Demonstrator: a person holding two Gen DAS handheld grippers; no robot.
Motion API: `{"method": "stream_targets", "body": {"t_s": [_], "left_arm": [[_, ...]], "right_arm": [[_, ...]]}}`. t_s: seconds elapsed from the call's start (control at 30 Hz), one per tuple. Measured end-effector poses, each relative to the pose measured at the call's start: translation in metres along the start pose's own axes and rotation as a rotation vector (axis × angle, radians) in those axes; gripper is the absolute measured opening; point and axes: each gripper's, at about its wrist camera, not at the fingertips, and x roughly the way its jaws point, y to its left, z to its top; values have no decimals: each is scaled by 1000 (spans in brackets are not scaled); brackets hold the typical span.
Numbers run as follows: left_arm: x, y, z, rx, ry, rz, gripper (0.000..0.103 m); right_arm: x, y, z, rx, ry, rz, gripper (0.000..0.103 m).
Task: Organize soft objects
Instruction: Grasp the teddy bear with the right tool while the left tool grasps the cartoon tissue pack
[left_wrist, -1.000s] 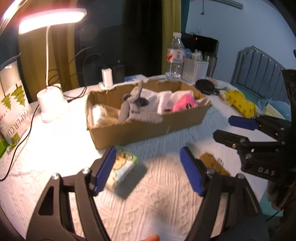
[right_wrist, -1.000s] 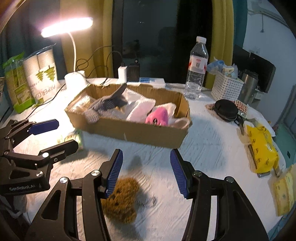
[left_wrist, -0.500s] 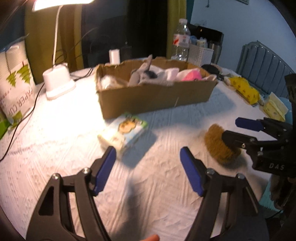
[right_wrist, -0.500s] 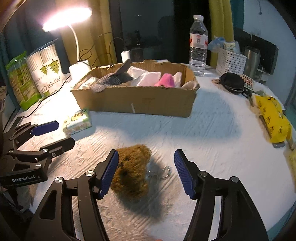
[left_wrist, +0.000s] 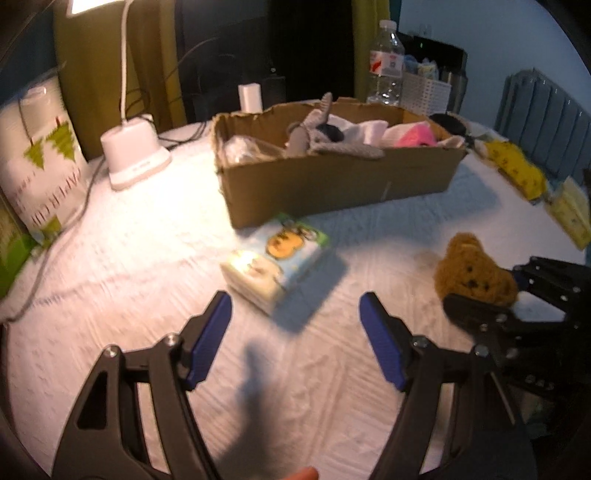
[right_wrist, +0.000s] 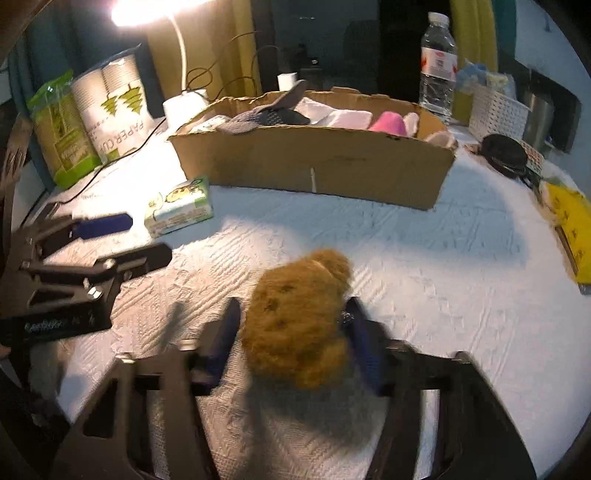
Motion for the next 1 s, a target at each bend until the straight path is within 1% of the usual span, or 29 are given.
{"method": "stream_targets", "body": {"t_s": [0.13, 0.27, 0.4, 0.5, 0.67, 0.7, 0.73, 0.8, 0.9, 1.0], "left_arm": [[9, 3, 14, 53, -5, 78, 73], [23, 8, 25, 62, 22, 90, 73], [36, 9, 32, 63, 54, 28, 73], [49, 7, 35, 70, 96, -11, 73], [57, 6, 33, 50, 110, -56, 72], [57, 6, 33, 47, 109, -60, 69], [56, 6, 33, 48, 105, -65, 62], [54, 3, 33, 53, 102, -64, 56], [50, 1, 31, 52, 100, -63, 53], [42, -1, 29, 27, 84, -78, 52]], "right_arm": [[-4, -3, 6, -8, -21, 29, 40], [-10, -11, 15, -5, -60, 44, 40], [-13, -21, 23, 6, -85, 48, 40], [-13, -26, 26, 7, -92, 44, 40], [-15, -33, 28, 7, -99, 35, 40], [-16, -34, 28, 9, -100, 35, 40], [-18, -35, 29, 9, -103, 34, 40], [-20, -38, 29, 10, -109, 31, 40], [-23, -39, 30, 9, -119, 27, 40], [-26, -39, 31, 7, -128, 21, 40]]}}
